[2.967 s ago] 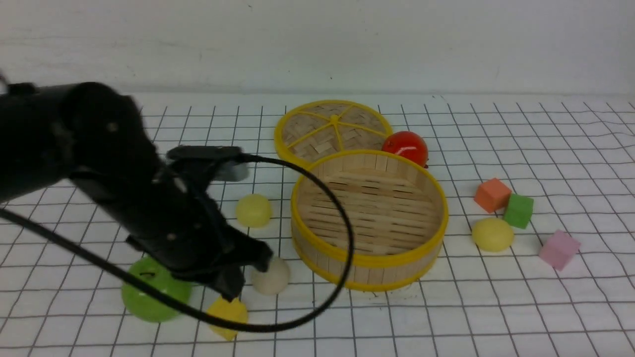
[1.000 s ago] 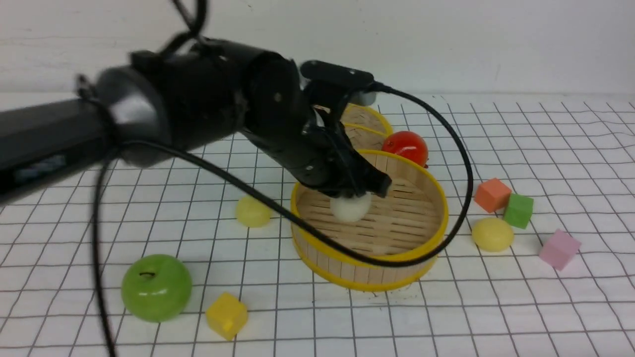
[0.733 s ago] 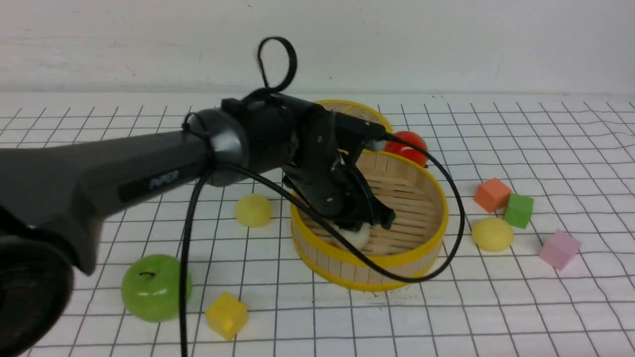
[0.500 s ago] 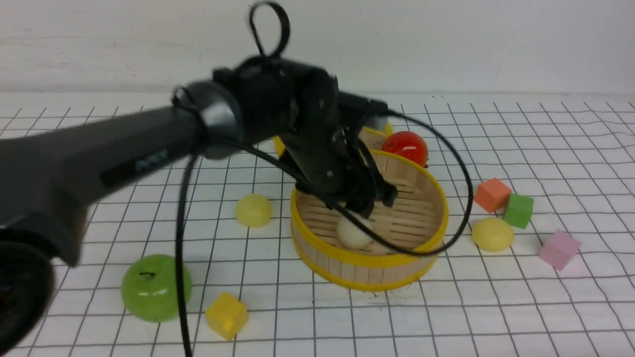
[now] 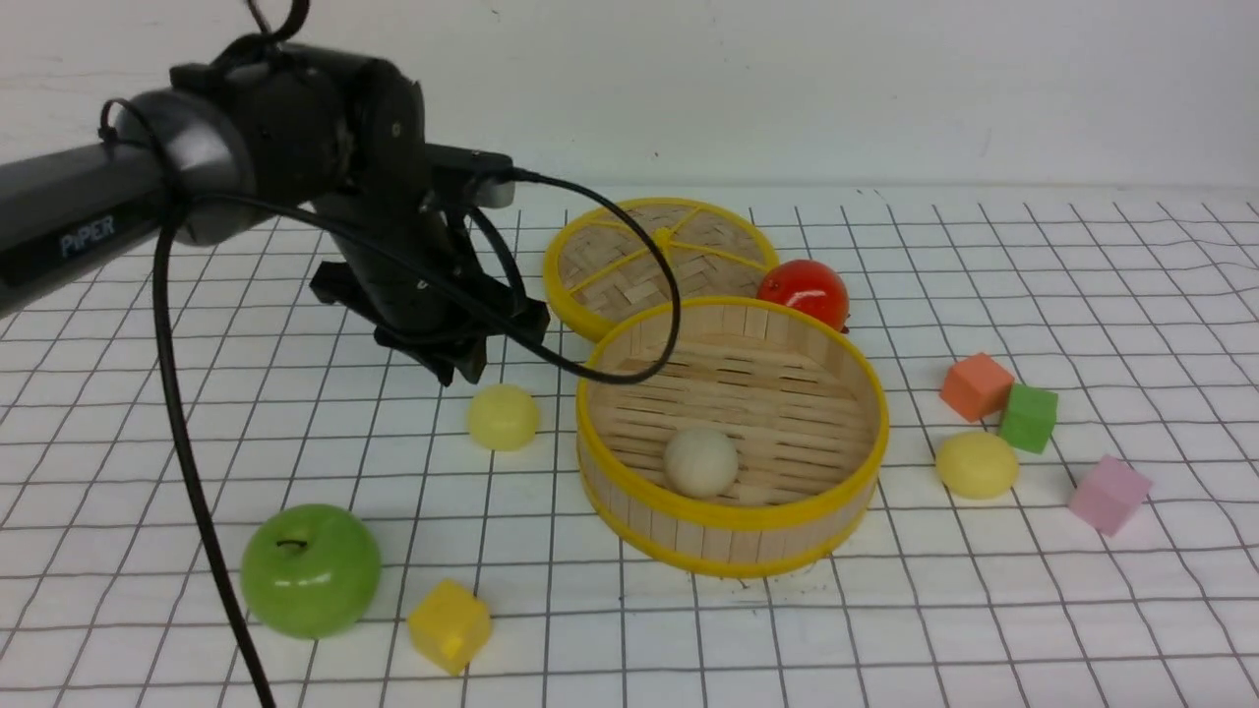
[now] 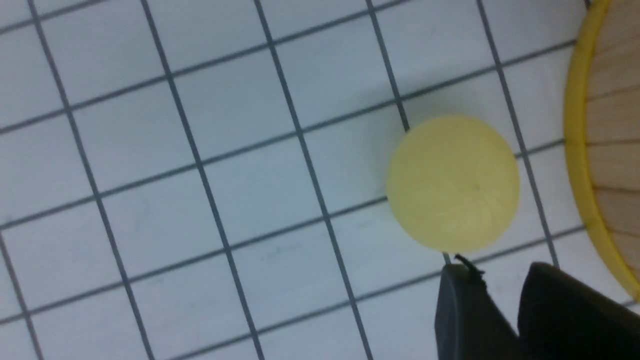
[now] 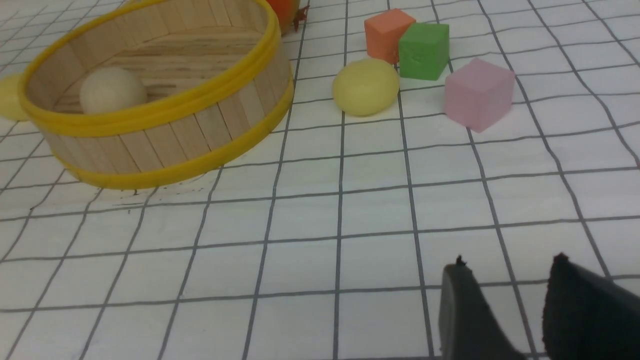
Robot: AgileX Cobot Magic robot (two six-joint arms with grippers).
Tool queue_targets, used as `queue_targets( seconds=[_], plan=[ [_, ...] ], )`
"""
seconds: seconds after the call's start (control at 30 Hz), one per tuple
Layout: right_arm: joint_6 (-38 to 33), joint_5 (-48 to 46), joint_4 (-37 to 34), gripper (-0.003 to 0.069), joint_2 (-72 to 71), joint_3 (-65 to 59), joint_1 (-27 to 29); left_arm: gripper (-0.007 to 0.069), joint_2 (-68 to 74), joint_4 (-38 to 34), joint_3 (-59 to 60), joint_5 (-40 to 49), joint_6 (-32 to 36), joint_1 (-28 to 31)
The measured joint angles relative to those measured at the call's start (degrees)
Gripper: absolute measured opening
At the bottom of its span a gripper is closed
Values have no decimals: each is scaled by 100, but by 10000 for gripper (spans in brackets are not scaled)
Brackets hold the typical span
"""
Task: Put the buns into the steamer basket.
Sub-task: Use the left arm to grab a steamed stuffed bun
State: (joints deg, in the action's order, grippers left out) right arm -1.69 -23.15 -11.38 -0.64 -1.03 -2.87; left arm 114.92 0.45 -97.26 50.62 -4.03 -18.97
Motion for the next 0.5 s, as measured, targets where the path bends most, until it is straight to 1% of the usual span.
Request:
queue_targets(
  seconds=[0.07, 0.17, 0.2, 0.27, 0.4, 0.5],
  plan=[
    [0, 0, 0, 239, 0, 0, 0, 188, 85, -44, 0, -164, 44, 39],
    [0, 0, 0, 239, 0, 0, 0, 247, 187, -156, 0, -334, 226, 53],
    [0, 0, 0, 239, 0, 0, 0, 251, 187, -169, 0, -341, 241, 53],
    [0, 0, 0, 239, 0, 0, 0, 282, 249, -373, 0, -432, 448, 53],
    [0, 0, 0, 239, 0, 0, 0, 296, 384, -502, 0, -506, 771, 53],
    [0, 0, 0, 239, 0, 0, 0, 298, 450, -526, 0, -537, 831, 53]
  ],
)
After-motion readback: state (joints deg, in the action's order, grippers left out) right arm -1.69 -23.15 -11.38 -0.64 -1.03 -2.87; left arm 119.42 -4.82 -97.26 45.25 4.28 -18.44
